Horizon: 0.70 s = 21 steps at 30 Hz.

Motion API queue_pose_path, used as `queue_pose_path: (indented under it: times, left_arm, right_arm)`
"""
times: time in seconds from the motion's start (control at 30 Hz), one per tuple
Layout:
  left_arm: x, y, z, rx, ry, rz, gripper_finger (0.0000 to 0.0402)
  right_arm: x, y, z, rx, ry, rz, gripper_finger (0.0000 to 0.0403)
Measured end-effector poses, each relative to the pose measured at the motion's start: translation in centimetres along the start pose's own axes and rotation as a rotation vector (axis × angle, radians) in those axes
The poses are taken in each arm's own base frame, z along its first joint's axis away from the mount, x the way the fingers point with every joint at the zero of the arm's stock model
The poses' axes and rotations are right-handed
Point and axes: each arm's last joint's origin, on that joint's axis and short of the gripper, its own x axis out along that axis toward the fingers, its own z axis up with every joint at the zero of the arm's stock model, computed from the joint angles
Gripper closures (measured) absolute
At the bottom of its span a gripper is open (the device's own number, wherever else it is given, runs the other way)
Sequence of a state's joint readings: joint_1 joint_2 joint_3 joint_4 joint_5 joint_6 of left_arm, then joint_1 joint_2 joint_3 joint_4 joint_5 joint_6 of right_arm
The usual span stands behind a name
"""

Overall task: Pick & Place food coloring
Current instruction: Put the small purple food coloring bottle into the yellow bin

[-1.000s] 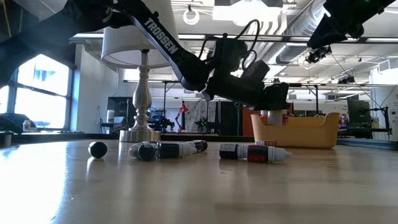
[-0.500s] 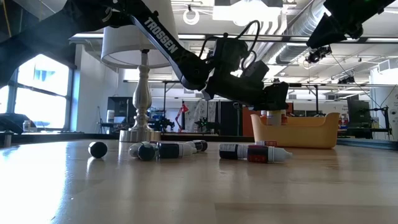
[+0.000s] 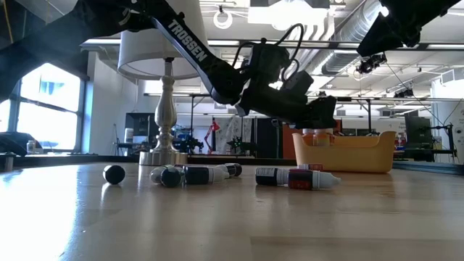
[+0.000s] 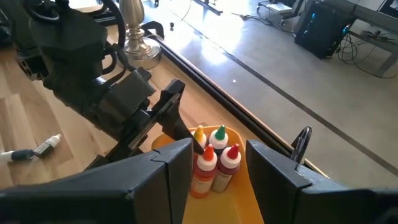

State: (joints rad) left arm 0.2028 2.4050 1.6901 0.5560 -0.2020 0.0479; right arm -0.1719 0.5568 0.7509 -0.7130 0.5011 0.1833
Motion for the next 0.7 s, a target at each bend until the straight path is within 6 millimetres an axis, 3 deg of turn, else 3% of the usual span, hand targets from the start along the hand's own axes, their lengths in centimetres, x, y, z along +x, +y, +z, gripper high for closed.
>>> queue_pose_path:
  times: [0.23,0.33,0.57,0.7]
  left_arm:
    - [-0.1,-0.2,0.1,-0.002,-0.014,0.000,0.0152]
    - [-0.6,-0.7,1.2,0.011,-0.018,-0.017,0.0151]
    - [-3.2,-1.4,7.0,0.081,-0.031,-0.050,0.0151]
    - [-5.6,-0.7,9.8,0.104,0.084,-0.038,0.0151]
  right_arm:
    - [0.0,0.0,0.0,0.000,0.000,0.000,0.0261]
    - [0.0,0.0,0.0,0.002,0.000,0.000,0.0261]
    - [0.0,0.0,0.0,0.002,0.001,0.003,0.0261]
    - [0.0,0.0,0.0,0.001,0.002,0.012,0.0261]
